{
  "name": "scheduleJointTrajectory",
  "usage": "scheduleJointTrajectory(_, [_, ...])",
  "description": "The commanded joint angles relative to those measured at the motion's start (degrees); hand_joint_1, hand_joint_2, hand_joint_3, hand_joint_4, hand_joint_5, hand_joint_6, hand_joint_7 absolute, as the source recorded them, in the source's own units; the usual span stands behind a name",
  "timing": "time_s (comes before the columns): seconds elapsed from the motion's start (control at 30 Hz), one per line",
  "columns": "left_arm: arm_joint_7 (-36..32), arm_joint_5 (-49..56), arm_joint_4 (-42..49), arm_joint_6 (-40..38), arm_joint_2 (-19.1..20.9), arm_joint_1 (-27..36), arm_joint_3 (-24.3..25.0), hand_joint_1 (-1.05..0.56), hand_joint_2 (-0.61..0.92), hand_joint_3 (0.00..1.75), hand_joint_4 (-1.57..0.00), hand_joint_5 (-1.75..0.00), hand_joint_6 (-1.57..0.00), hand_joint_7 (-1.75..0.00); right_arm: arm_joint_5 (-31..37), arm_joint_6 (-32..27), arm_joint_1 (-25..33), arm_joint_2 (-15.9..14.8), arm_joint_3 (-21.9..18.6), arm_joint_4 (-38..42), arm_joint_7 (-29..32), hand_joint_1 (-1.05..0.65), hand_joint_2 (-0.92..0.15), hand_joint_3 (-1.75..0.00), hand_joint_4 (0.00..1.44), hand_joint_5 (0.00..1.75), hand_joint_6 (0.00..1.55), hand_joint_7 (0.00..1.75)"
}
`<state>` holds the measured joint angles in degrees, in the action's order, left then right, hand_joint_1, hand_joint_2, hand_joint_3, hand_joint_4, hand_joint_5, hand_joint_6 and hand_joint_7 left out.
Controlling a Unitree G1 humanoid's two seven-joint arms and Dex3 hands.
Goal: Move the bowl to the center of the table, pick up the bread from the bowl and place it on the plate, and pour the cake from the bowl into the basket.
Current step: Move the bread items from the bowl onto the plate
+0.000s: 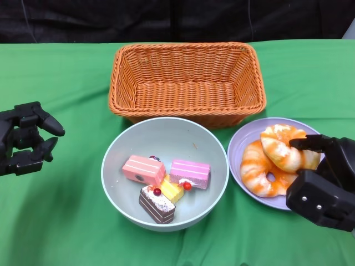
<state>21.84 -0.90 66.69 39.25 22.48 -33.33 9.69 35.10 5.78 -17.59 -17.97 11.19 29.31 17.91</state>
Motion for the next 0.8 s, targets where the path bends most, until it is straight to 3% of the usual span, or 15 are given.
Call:
scheduleJointTrajectory(0.03, [0.54, -0.69, -0.20, 0.16, 0.99, -0.15, 0.39, 0.04, 0.71, 0.77, -0.73, -1.56, -0.71, -1.33, 1.58, -5.86, 2.50, -1.04, 1.14, -3.96, -3.60, -0.20, -0.92, -0.01, 0.88, 0.34, 0.89, 0.01])
scheduleJointTrajectory(0.13, [0.60, -0.76, -0.22, 0.09, 0.93, -0.16, 0.42, 0.05, 0.71, 0.78, -0.73, -1.56, -0.72, -1.32, 3.08, -12.42, 3.94, -1.25, 1.70, -9.85, -7.43, -0.23, -0.91, 0.00, 0.50, 0.84, 0.61, 0.00])
scheduleJointTrajectory(0.23, [0.57, -0.69, -0.21, -0.20, 0.98, -0.19, 0.37, 0.04, 0.71, 0.78, -0.73, -1.55, -0.72, -1.31, 3.95, -18.23, 5.23, -0.97, 1.84, -15.37, -11.10, -0.26, -0.90, 0.00, 0.44, 0.31, 0.42, 0.00])
scheduleJointTrajectory(0.3, [0.60, -0.67, -0.20, -0.14, 1.00, -0.18, 0.36, 0.05, 0.71, 0.78, -0.73, -1.55, -0.72, -1.31, 4.16, -19.72, 5.64, -0.92, 1.97, -16.92, -11.89, -0.27, -0.90, 0.00, 0.45, 0.20, 0.39, 0.00])
scheduleJointTrajectory(0.37, [0.83, -0.76, -0.19, 0.17, 1.10, -0.11, 0.44, 0.05, 0.71, 0.78, -0.73, -1.55, -0.73, -1.31, 5.12, -24.16, 6.78, -0.76, 2.14, -22.21, -14.84, -0.30, -0.89, 0.00, 0.37, 0.11, 0.31, 0.00])
scheduleJointTrajectory(0.53, [0.78, -0.61, -0.15, 0.03, 1.22, -0.15, 0.40, 0.05, 0.71, 0.77, -0.74, -1.55, -0.73, -1.31, 5.51, -30.59, 9.02, -0.80, 1.23, -32.91, -20.07, -0.36, -0.89, 0.00, 0.23, 0.02, 0.21, 0.00])
scheduleJointTrajectory(0.63, [0.75, -0.58, -0.15, -0.01, 1.22, -0.16, 0.38, 0.05, 0.72, 0.77, -0.75, -1.54, -0.74, -1.31, 5.66, -32.01, 9.40, -0.89, 1.29, -34.69, -21.13, -0.36, -0.89, 0.00, 0.21, 0.01, 0.20, 0.00])
scheduleJointTrajectory(0.8, [0.88, -0.64, 0.05, 0.47, 1.16, -0.26, 0.43, 0.07, 0.72, 0.77, -0.74, -1.55, -0.74, -1.31, 5.94, -33.15, 12.29, -1.13, -0.42, -44.78, -22.64, -0.37, -0.87, 0.00, 0.24, 0.02, 0.21, 0.01])
